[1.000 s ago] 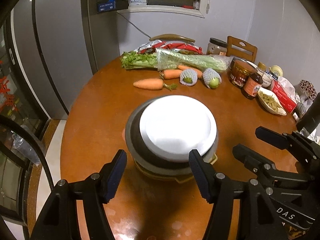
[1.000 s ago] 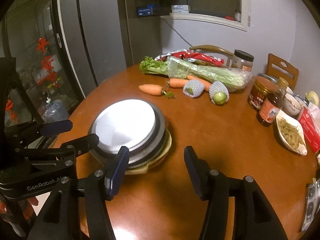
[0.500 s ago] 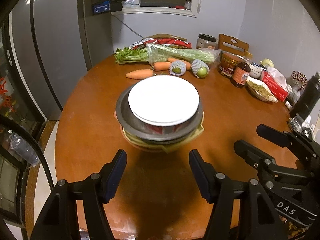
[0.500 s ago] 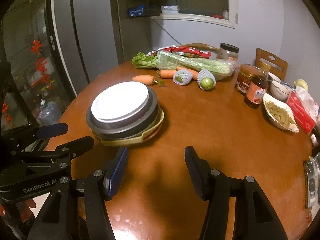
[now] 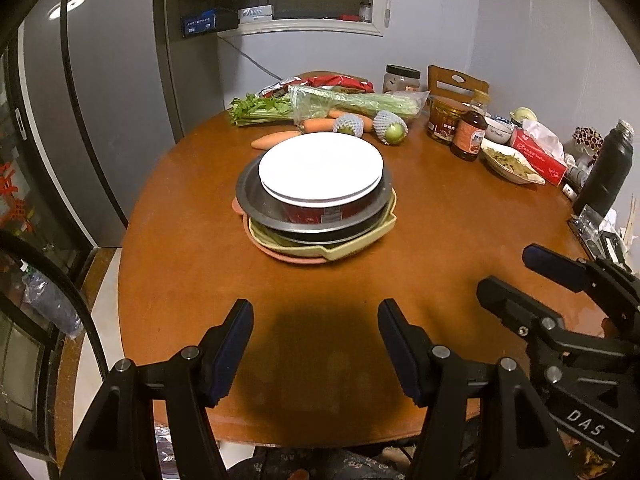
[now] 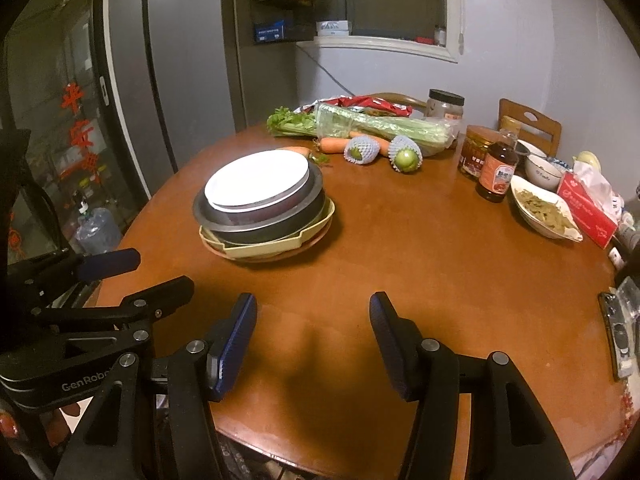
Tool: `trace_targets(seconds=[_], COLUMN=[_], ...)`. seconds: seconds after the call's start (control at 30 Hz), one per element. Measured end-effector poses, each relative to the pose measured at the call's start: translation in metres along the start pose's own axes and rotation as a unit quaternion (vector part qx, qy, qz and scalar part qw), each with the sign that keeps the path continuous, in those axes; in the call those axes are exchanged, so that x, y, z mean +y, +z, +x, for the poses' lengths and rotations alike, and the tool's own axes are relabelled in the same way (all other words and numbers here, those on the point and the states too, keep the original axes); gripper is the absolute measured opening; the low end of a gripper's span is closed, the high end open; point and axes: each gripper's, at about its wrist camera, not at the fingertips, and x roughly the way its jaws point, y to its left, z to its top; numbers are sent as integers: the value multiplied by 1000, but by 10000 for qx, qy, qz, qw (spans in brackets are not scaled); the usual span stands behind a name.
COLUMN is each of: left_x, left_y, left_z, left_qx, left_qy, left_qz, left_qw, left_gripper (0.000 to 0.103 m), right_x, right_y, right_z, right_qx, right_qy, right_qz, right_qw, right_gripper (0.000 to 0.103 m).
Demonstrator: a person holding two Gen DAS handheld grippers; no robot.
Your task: Organize plates and bowls
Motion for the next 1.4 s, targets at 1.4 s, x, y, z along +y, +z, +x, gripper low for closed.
trace_targets(seconds=[1.4], left_x=[-16], left_y=[-19], left_z=[-19], left_qx=[-66], left_qy=[32], left_qz=[156], left_qw=[9999], left_gripper=[66], right_x=[-7], right_y=[-36], right_z=[-36], right_qx=[-103], right_qy=[-69], right_qz=[269], right_qw=[9996], right_gripper=[60])
